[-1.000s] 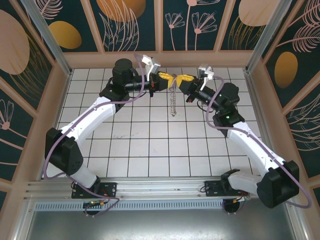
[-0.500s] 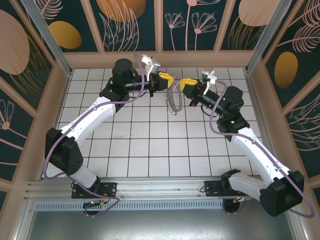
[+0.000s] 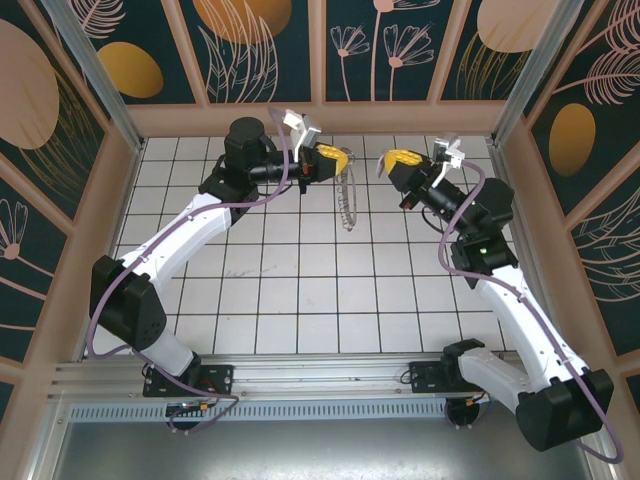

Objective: Put the keys on the keyring

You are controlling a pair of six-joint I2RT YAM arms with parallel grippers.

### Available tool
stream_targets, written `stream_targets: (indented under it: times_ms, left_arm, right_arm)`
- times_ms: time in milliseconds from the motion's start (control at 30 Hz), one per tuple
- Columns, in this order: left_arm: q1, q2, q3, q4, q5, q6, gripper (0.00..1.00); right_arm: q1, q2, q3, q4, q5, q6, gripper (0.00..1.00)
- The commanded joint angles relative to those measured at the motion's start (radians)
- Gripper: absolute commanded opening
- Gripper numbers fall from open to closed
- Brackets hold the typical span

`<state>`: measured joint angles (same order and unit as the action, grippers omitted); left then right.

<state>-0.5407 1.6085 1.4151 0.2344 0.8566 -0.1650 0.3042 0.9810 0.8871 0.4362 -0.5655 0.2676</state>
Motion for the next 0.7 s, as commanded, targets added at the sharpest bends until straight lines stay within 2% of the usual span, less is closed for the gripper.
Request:
stream_targets:
  times_ms: [0,667]
  left_arm:
    - [-0.004,-0.014,0.002,0.043,0.024,0.001,0.00]
    - [-0.004,-0.012,-0.004,0.062,0.033,-0.019,0.00]
  right_arm:
    - [-0.006,0.020,-0.014,0.008,-0.017,-0.010,0.00]
    - [0.064,0.177,0.027,0.090,-0.051,-0.008,0.00]
